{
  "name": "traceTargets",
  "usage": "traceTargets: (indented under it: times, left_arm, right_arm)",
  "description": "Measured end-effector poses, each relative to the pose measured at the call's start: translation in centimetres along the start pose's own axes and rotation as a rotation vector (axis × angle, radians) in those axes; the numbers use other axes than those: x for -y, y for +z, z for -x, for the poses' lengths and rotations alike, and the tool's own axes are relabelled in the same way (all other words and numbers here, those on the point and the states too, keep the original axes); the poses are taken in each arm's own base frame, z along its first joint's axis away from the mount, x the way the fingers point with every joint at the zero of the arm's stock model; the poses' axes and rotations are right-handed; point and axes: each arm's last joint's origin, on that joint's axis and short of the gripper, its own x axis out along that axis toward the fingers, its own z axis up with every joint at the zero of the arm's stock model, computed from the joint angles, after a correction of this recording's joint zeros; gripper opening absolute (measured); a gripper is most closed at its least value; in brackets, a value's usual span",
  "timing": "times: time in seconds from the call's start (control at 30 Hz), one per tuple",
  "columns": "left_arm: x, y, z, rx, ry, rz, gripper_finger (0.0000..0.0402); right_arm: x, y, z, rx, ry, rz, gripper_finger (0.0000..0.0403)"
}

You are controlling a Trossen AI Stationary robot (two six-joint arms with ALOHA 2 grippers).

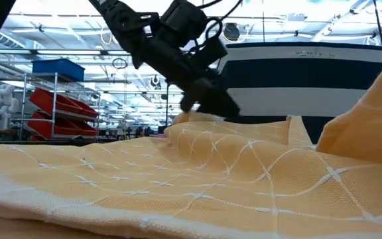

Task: Fold towel
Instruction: Fold the orange checkered towel

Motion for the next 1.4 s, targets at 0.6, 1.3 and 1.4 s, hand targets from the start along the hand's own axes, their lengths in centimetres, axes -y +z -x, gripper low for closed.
traceTargets:
  times: [0.6,1.3,1.4]
  left_arm:
    - [3.5,-0.9,1.2,-0.305,-0.092,0.039,0.0213]
    - [3.5,-0.7,1.3,-0.354,0.038,-0.035,0.0213]
    - [3.7,-0.6,1.3,-0.351,0.033,-0.039,0.0213]
  right_arm:
    - [3.6,-3.8,-6.0,-0.008,-0.265,-0.263,0.02]
    - [7.4,3.8,-16.8,0.033,-0.512,0.048,0.02]
    - [7.7,4.3,-18.0,-0.065,-0.51,0.099,0.02]
